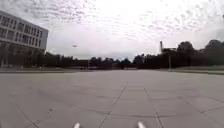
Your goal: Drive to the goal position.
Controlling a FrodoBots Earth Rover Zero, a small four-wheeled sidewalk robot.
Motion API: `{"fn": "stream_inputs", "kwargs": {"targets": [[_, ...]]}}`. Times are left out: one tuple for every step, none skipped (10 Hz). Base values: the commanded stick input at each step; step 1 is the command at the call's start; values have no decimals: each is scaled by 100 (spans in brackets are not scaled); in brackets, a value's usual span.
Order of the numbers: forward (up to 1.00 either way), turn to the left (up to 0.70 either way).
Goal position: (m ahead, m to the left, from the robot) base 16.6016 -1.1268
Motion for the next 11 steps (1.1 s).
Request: {"fn": "stream_inputs", "kwargs": {"targets": [[70,-13],[70,-13],[70,-13],[70,-13],[70,-13],[70,-9],[70,-3],[70,0],[70,0],[70,0],[70,0]]}}
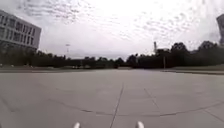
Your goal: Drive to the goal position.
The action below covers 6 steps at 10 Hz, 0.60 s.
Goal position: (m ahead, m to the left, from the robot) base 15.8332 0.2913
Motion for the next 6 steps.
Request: {"fn": "stream_inputs", "kwargs": {"targets": [[70,0],[70,0],[70,0],[70,0],[70,0],[70,0]]}}
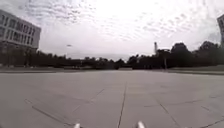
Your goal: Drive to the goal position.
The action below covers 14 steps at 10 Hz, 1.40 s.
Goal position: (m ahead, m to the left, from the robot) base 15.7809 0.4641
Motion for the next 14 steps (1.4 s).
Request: {"fn": "stream_inputs", "kwargs": {"targets": [[70,0],[70,0],[70,0],[70,0],[70,0],[70,0],[70,0],[70,0],[70,0],[70,0],[70,0],[70,0],[70,0],[70,0]]}}
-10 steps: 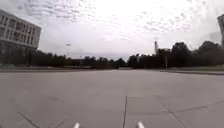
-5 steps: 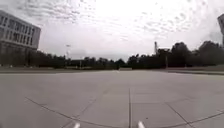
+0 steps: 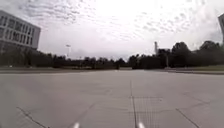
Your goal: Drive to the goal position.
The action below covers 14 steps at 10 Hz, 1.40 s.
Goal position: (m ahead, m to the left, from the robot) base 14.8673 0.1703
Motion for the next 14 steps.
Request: {"fn": "stream_inputs", "kwargs": {"targets": [[70,0],[70,0],[70,0],[70,0],[70,0],[70,0],[70,0],[70,0],[70,0],[70,0],[70,0],[70,0],[70,0],[70,0]]}}
